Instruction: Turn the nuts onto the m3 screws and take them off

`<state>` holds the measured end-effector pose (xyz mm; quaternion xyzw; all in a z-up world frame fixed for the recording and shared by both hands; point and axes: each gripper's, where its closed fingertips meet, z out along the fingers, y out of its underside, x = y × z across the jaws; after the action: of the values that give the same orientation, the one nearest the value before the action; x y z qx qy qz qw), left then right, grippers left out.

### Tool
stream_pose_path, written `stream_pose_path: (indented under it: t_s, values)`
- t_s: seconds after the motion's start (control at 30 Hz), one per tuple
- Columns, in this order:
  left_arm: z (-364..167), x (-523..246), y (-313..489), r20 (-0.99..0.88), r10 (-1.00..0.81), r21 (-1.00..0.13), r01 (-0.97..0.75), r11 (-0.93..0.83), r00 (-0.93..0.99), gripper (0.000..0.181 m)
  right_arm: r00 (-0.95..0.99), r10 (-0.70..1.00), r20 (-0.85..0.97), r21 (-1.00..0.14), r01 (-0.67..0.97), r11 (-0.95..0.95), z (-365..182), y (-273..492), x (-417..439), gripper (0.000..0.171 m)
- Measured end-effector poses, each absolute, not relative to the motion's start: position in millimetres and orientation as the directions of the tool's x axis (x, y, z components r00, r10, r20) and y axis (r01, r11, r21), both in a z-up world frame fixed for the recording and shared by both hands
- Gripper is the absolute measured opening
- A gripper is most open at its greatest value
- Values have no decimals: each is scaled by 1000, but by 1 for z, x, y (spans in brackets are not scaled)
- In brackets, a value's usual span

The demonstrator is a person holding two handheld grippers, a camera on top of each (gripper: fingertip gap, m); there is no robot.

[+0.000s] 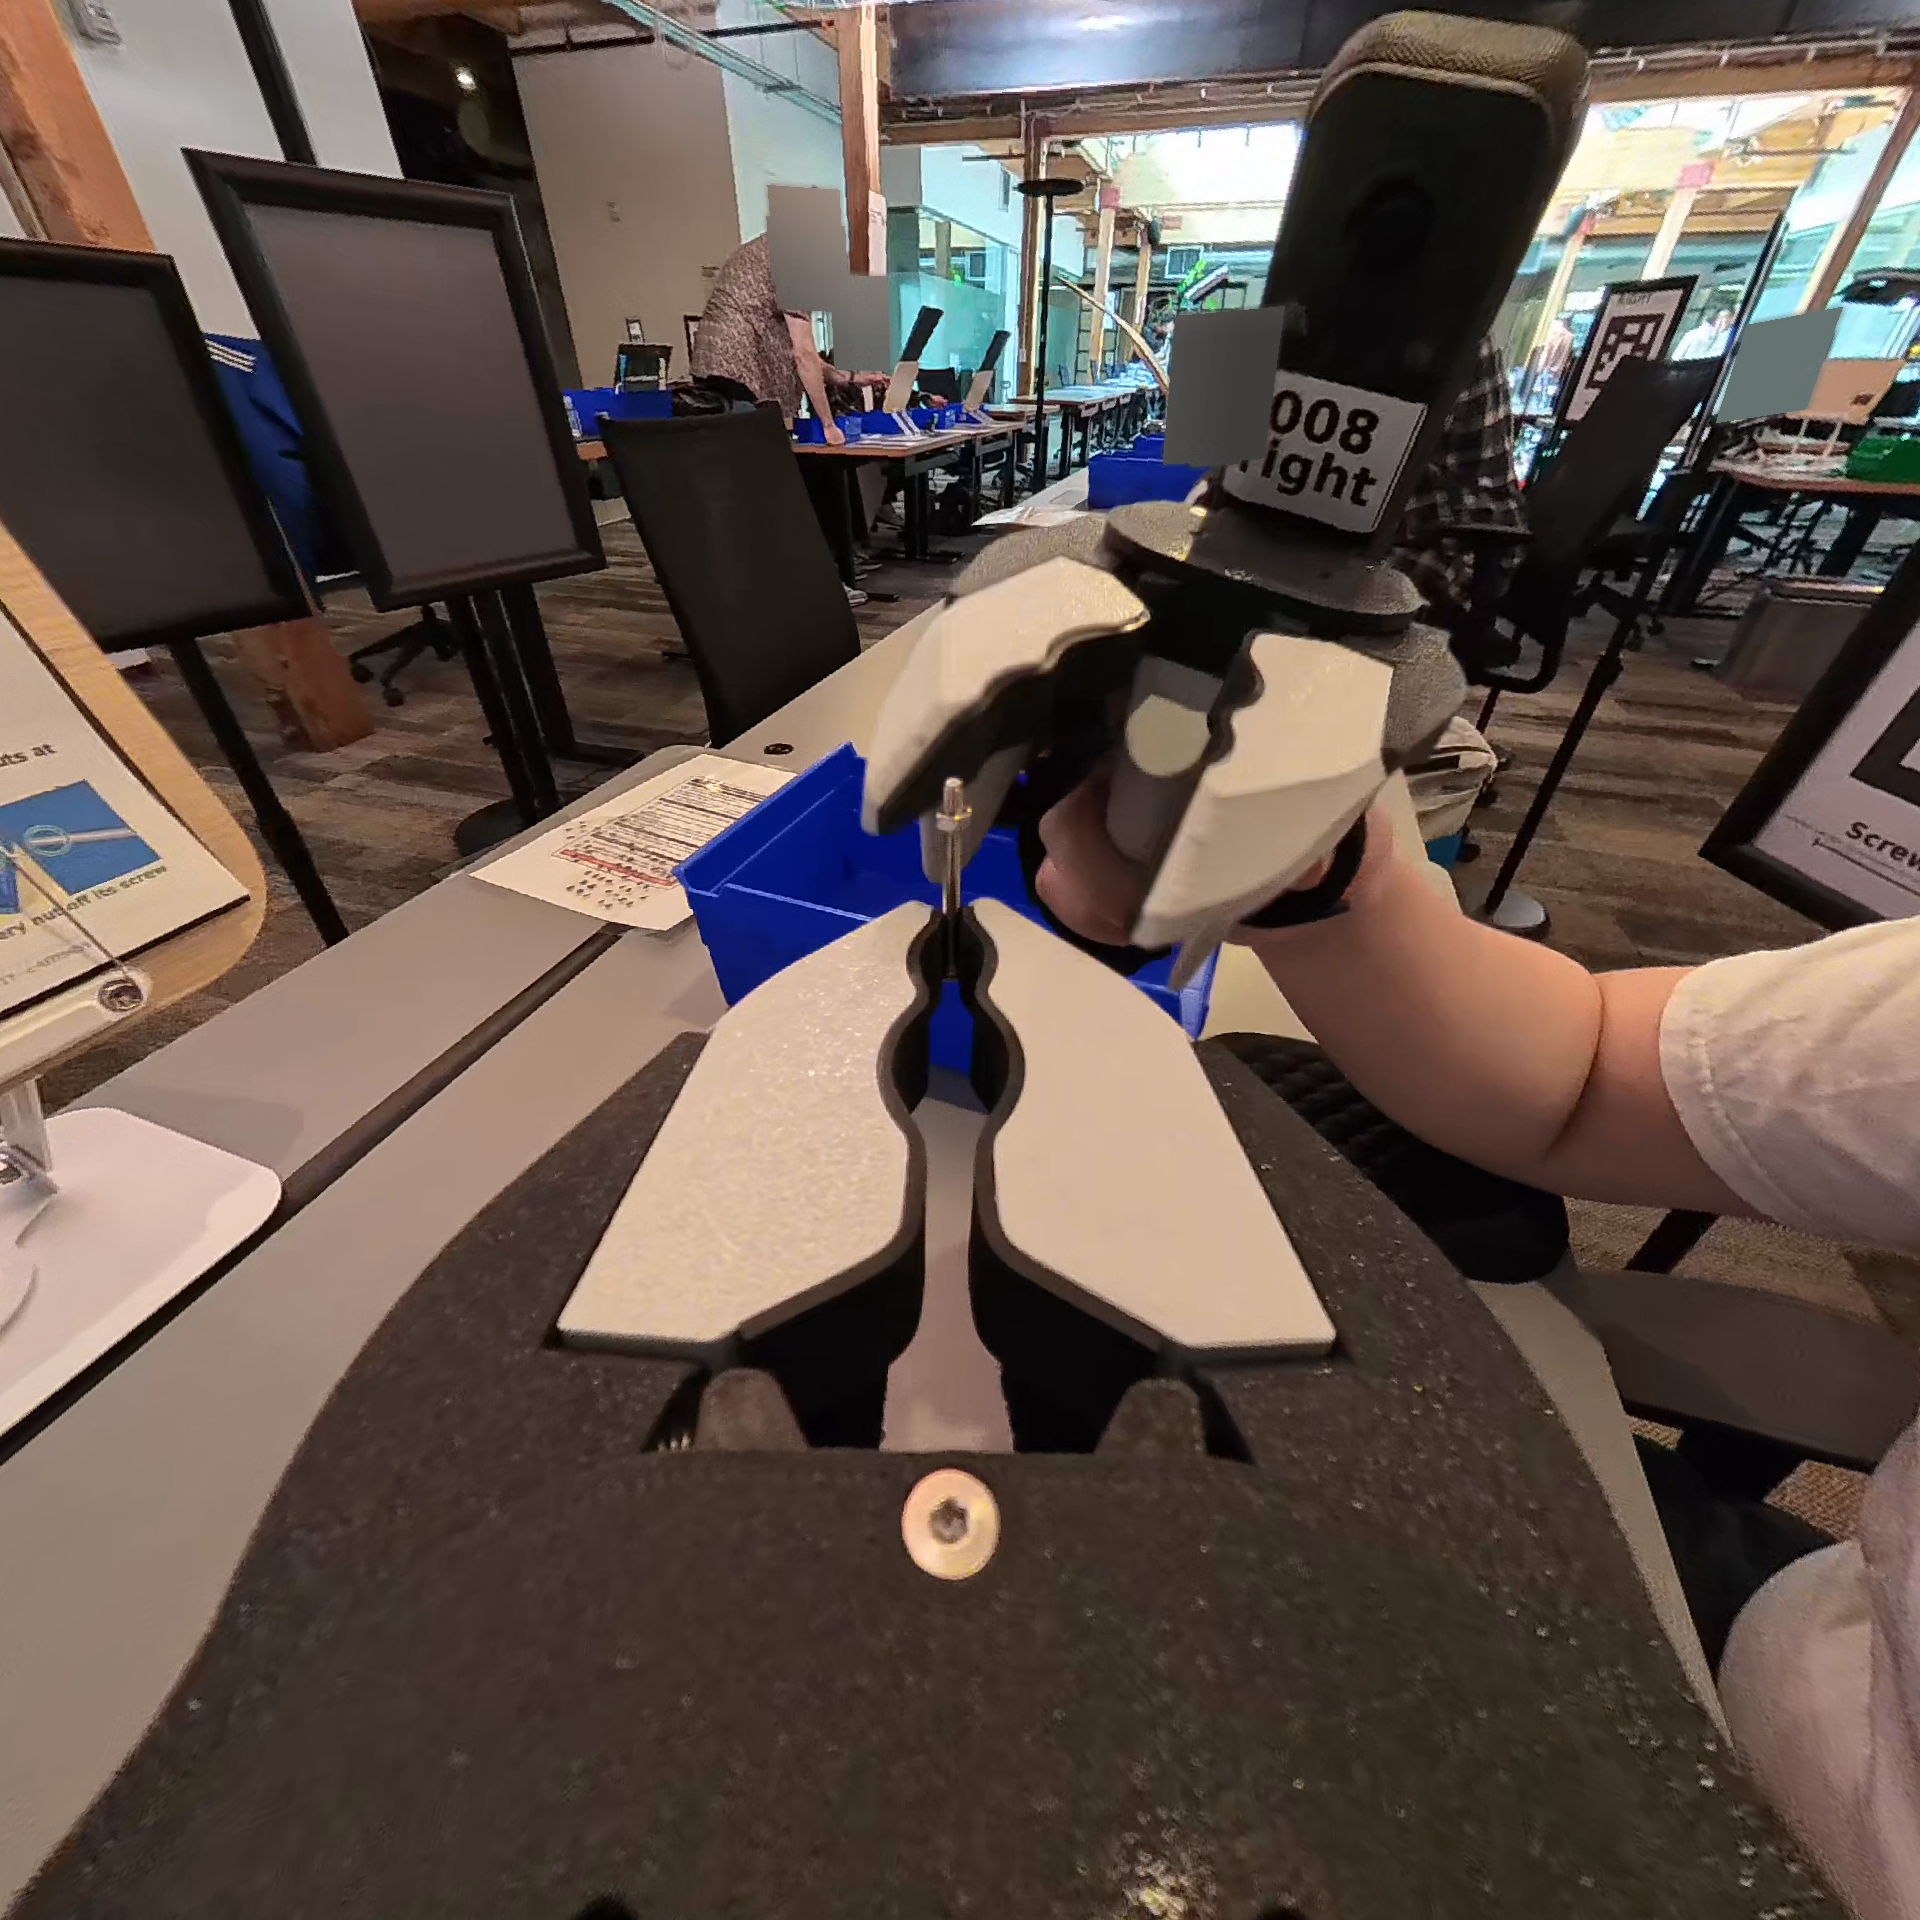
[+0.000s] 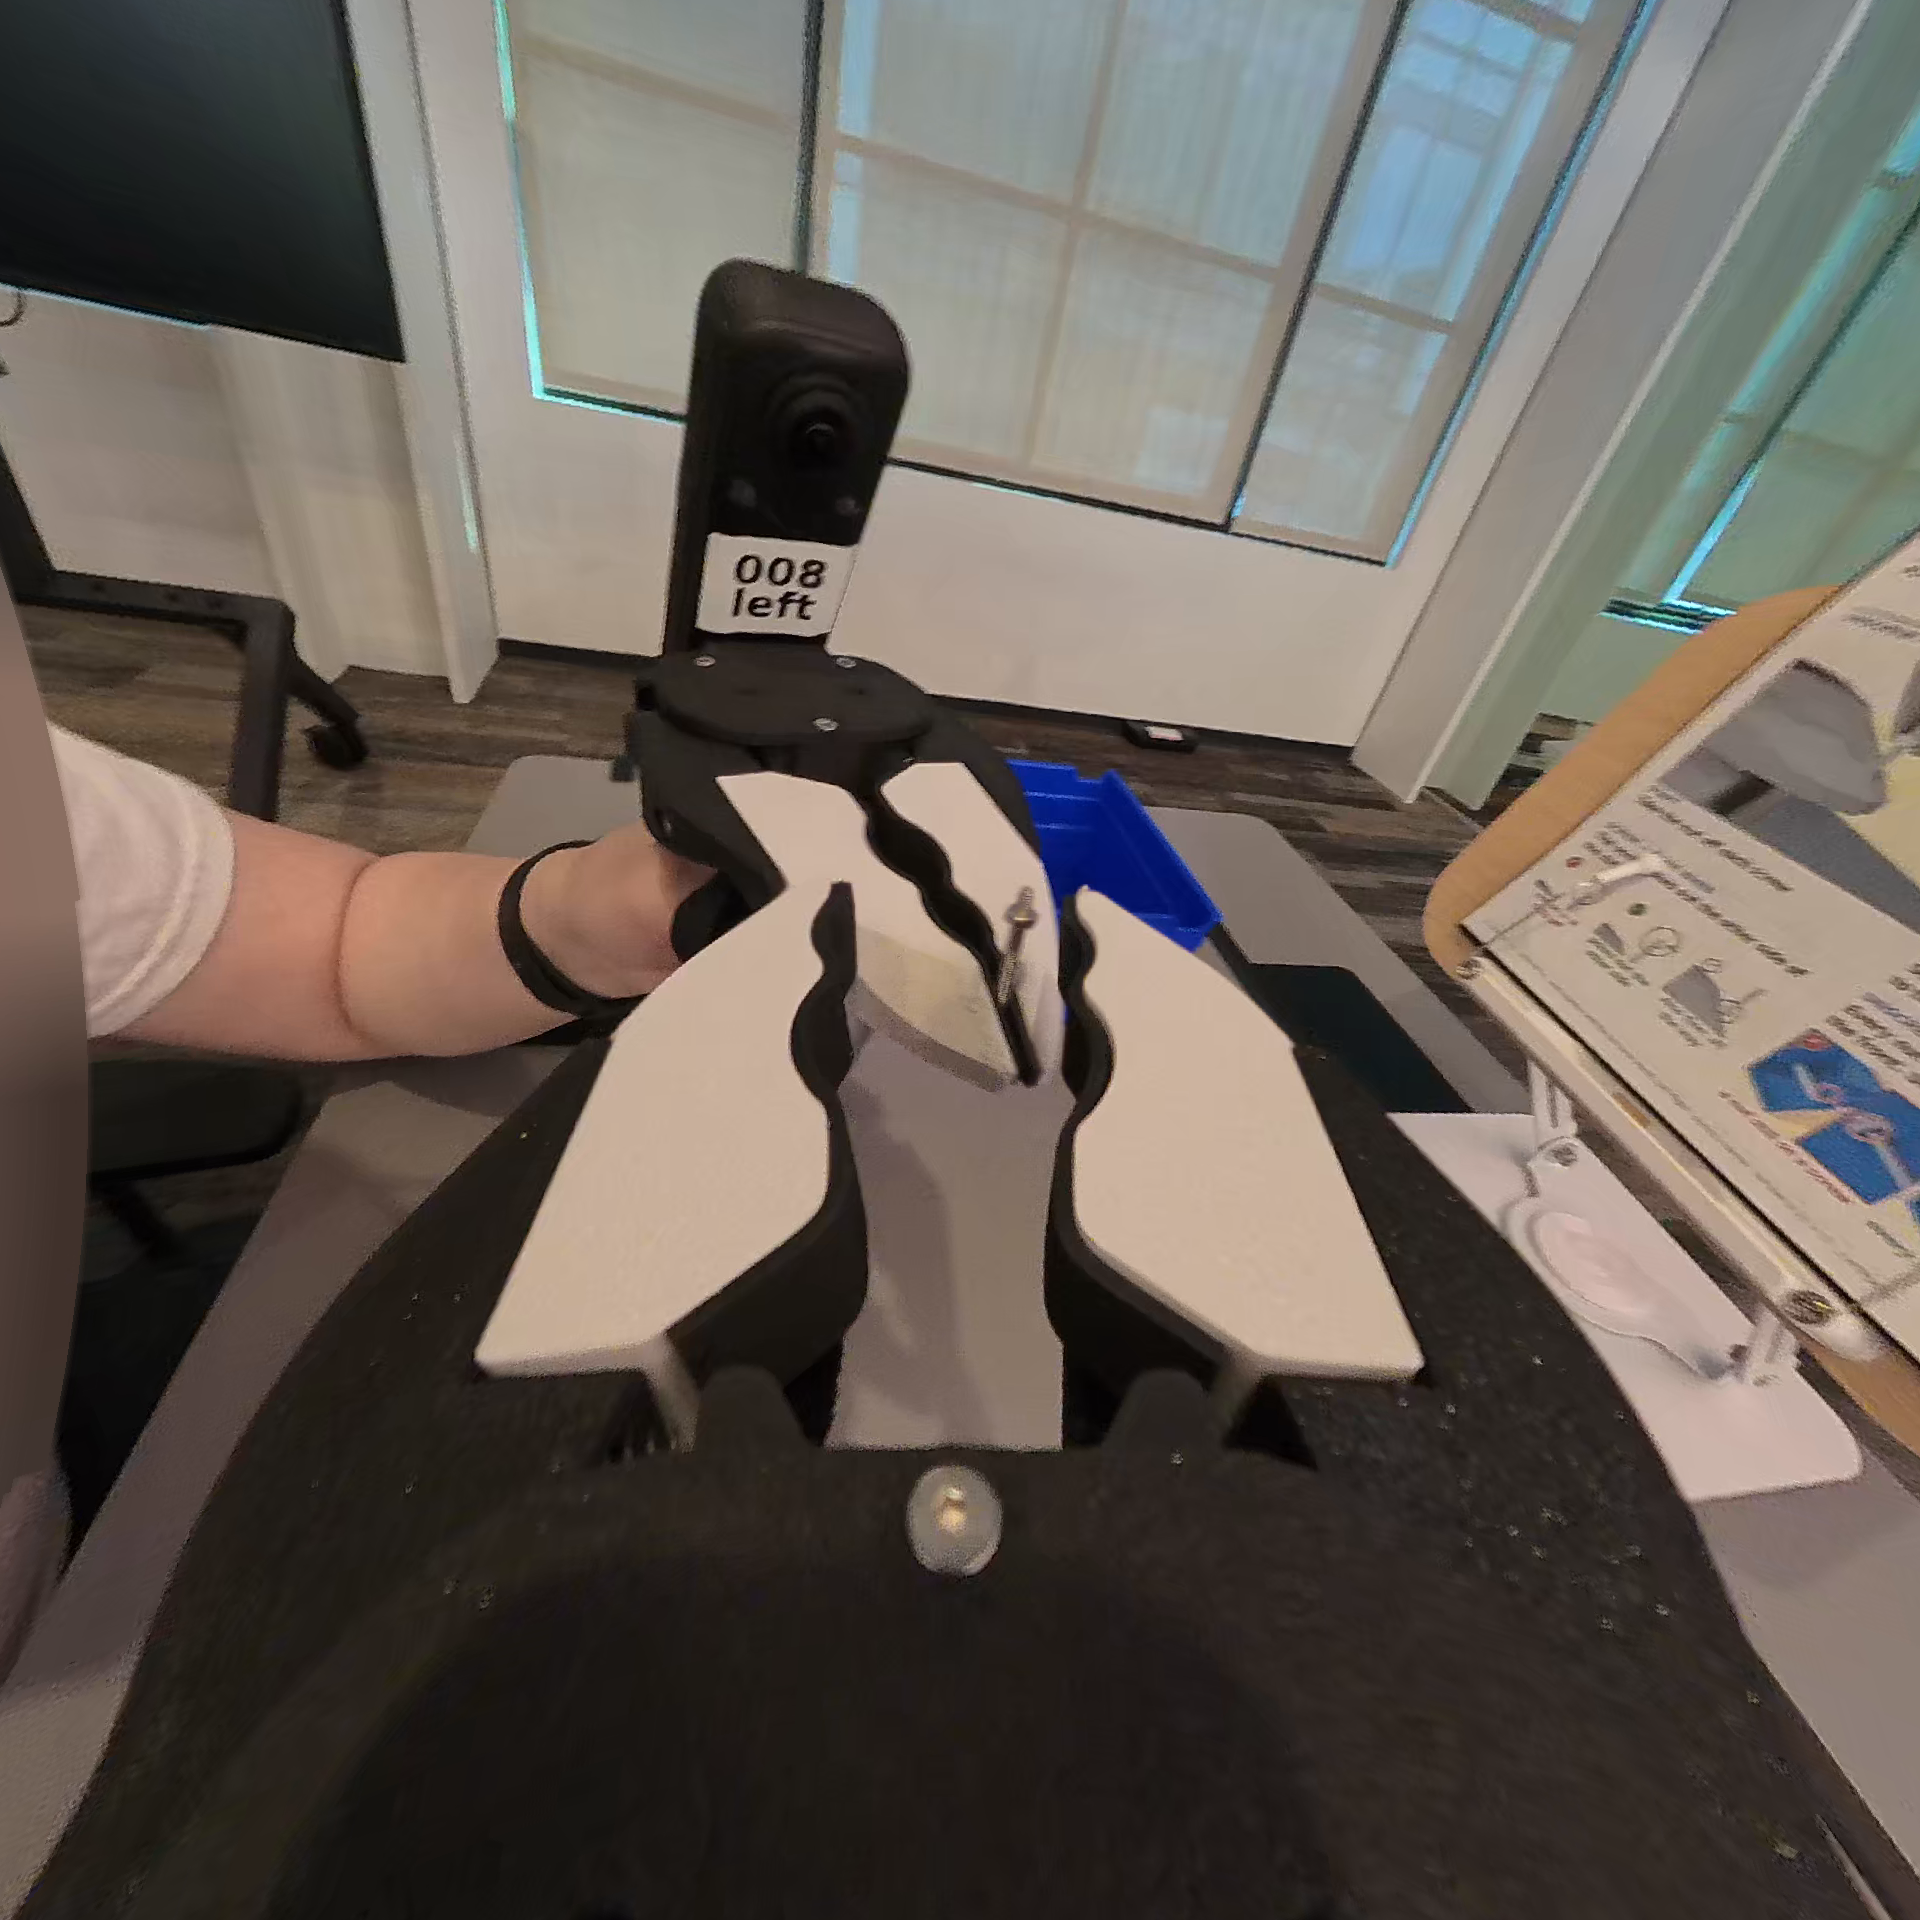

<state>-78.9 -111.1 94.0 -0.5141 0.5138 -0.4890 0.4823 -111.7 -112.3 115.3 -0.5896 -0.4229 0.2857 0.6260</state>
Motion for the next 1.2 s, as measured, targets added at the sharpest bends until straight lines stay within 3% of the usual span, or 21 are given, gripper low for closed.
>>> stream_pose_path:
  t_s: [0.1, 0.17, 0.33, 0.5, 0.6, 0.73, 0.9, 0.97, 1.0, 1.2]
  values:
    - [95, -81, -106, 7, -1000, -998, -56, -9, 19, 1, 471, 858, 206, -976, 162, 146, 114, -114, -113, 38]
    - [98, -85, -98, 20, -999, -999, -40, -22, 47, 1, 445, 869, 216, -974, 158, 161, 117, -120, -112, 20]
    - [96, -82, -108, 35, -999, -998, -48, -34, -8, 1, 516, 828, 221, -975, 147, 168, 118, -110, -110, 37]
    - [95, -81, -106, 18, -1000, -998, -57, -19, 13, 1, 487, 848, 212, -975, 162, 150, 113, -112, -114, 37]
    - [98, -85, -100, 36, -999, -999, -40, -37, 27, 1, 458, 868, 194, -980, 130, 150, 120, -120, -111, 22]
    - [96, -82, -109, 27, -1000, -998, -50, -27, -9, 1, 502, 843, 195, -980, 138, 145, 118, -112, -110, 35]
    - [94, -81, -109, 9, -1000, -998, -62, -8, -8, 1, 467, 865, 184, -980, 155, 125, 112, -115, -117, 39]
    - [98, -84, -104, 26, -1000, -999, -46, -26, 7, 1, 468, 860, 202, -975, 175, 133, 114, -117, -112, 30]
    - [99, -86, -102, 36, -999, -999, -36, -36, 10, 1, 430, 881, 197, -978, 154, 143, 117, -124, -112, 13]
    - [102, -85, -114, 83, -994, -996, -28, -81, -76, 1, 465, 878, 110, -994, 72, 86, 119, -111, -101, 13]
